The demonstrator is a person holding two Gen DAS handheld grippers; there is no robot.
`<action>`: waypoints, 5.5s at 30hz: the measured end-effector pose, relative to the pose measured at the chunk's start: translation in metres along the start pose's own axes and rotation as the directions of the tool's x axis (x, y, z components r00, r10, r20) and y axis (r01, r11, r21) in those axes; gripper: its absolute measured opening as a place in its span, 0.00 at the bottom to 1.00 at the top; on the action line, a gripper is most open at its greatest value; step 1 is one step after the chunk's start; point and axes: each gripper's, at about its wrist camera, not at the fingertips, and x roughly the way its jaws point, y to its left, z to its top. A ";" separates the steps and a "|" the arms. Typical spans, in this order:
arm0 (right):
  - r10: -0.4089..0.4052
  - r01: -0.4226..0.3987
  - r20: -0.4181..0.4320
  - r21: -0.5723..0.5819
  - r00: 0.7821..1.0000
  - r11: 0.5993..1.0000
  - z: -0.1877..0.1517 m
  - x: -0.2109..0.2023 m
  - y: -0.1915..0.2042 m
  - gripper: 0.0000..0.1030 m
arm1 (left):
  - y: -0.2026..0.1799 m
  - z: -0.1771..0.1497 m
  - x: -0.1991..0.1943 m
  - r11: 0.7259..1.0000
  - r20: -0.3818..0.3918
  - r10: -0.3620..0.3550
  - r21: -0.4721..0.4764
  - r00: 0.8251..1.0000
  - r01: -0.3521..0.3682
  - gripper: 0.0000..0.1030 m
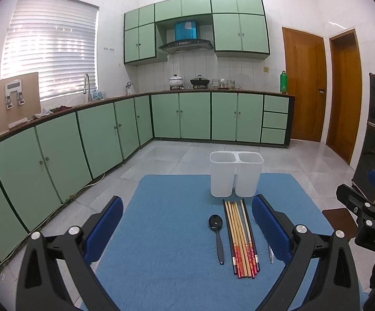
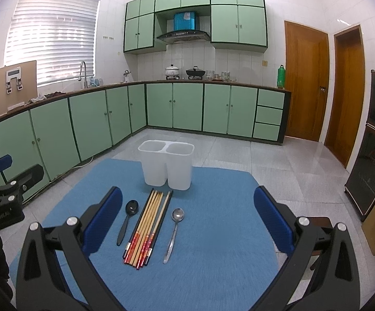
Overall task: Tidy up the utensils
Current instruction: 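Grasp the black spoon with the left tool while the right tool grasps the silver spoon, then lift both spoons and lower them into the white utensil holder, then open both tools to release the spoons and withdraw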
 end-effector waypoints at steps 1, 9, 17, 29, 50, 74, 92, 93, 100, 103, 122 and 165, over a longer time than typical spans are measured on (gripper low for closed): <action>0.000 0.000 -0.005 0.001 1.000 1.000 0.000 0.003 -0.001 0.95 | 0.000 0.000 0.003 1.000 -0.006 0.000 0.001 1.000 0.000 0.94; 0.009 -0.007 -0.086 0.017 0.996 1.000 0.001 0.045 -0.004 0.95 | 0.000 0.000 0.046 1.000 -0.077 0.001 0.008 0.997 0.000 0.94; 0.002 0.010 -0.233 0.048 0.972 0.999 -0.017 0.127 -0.016 0.95 | 0.014 -0.019 0.137 1.000 -0.262 0.014 -0.004 0.965 -0.015 0.94; 0.067 -0.031 -0.457 0.087 0.887 0.996 -0.058 0.236 -0.010 0.75 | 0.013 -0.065 0.245 1.000 -0.462 0.023 0.001 0.887 -0.026 0.94; 0.094 -0.068 -0.516 0.070 0.851 0.995 -0.065 0.260 -0.008 0.27 | -0.027 -0.074 0.286 0.996 -0.520 -0.064 0.021 0.852 0.088 0.94; 0.129 -0.095 -0.575 0.089 0.808 0.992 -0.052 0.279 -0.018 0.27 | -0.035 -0.056 0.322 0.989 -0.549 -0.129 -0.006 0.826 0.150 0.43; 0.228 -0.218 -0.116 0.099 0.967 0.971 -0.011 0.213 -0.042 0.26 | -0.002 -0.031 0.238 0.958 -0.075 -0.284 -0.069 0.956 0.279 0.34; 0.235 -0.225 -0.094 0.104 0.967 0.969 -0.005 0.212 -0.045 0.26 | -0.004 -0.027 0.235 0.957 -0.058 -0.285 -0.073 0.957 0.280 0.34; 0.244 -0.251 0.078 0.097 0.967 0.963 0.051 0.207 -0.062 0.26 | -0.005 0.037 0.219 0.952 0.118 -0.290 -0.067 0.950 0.299 0.34; 0.238 -0.258 0.169 0.105 0.956 0.961 0.086 0.226 -0.070 0.26 | -0.008 0.071 0.223 0.953 0.202 -0.286 -0.046 0.937 0.300 0.34; 0.152 -0.166 0.126 0.113 0.980 0.980 0.119 0.361 -0.082 0.28 | -0.040 0.111 0.357 0.960 0.150 -0.264 -0.059 0.953 0.275 0.36; 0.105 -0.096 -0.490 0.044 0.865 0.994 -0.115 0.164 0.001 0.86 | 0.009 -0.119 0.191 0.992 -0.495 -0.125 -0.046 0.860 0.118 0.87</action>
